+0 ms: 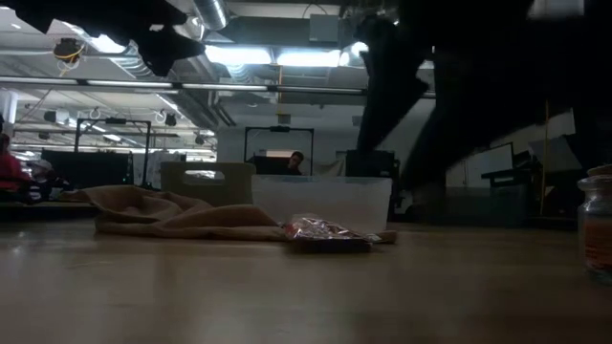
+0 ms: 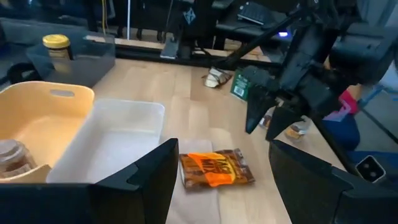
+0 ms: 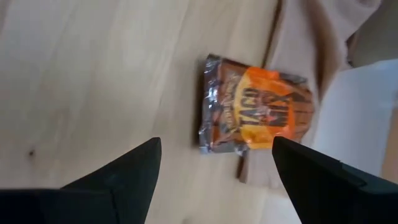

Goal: Sort spices by type
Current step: Put the top middle orange seasoning pack into the gray bin

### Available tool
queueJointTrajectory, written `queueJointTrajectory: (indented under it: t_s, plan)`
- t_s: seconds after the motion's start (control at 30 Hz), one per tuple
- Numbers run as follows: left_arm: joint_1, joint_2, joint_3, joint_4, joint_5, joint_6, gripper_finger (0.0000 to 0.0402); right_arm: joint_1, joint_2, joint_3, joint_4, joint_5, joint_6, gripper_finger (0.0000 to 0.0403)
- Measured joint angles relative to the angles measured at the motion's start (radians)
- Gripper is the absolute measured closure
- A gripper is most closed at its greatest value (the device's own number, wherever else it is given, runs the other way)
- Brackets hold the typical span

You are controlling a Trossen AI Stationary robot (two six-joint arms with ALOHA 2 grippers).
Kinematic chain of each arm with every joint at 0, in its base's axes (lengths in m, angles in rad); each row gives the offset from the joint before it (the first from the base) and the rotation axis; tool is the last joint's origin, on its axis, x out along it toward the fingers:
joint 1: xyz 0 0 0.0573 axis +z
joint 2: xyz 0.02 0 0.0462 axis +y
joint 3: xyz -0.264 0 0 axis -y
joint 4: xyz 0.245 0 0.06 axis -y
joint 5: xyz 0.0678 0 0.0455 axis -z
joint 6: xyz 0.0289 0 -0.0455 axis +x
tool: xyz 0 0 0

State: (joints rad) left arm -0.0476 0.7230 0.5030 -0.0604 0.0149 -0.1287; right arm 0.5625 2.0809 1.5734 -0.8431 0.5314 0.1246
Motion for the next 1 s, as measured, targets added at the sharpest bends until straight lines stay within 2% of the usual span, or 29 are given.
queueJointTrajectory:
  t_s: [0.43,0.53,0.77,1.0]
  plan:
    - [-0.046,0.062,0.0,-0.001,-0.001,-0.022,0.0167,-0.024,0.086,0.0,0.011,0.079,-0.003,0.0095]
    - [-0.046,0.063,0.0,-0.001,-0.001,-0.028,0.0167,-0.045,0.085,0.0,0.03,0.075,0.045,0.0095]
    - [-0.046,0.063,0.0,-0.001,-0.001,-0.029,0.0167,-0.127,0.086,0.002,0.043,-0.103,0.118,0.0095]
    - [-0.045,0.063,0.0,-0.002,-0.001,-0.029,0.0167,-0.171,0.086,0.002,0.07,-0.106,0.109,0.0095]
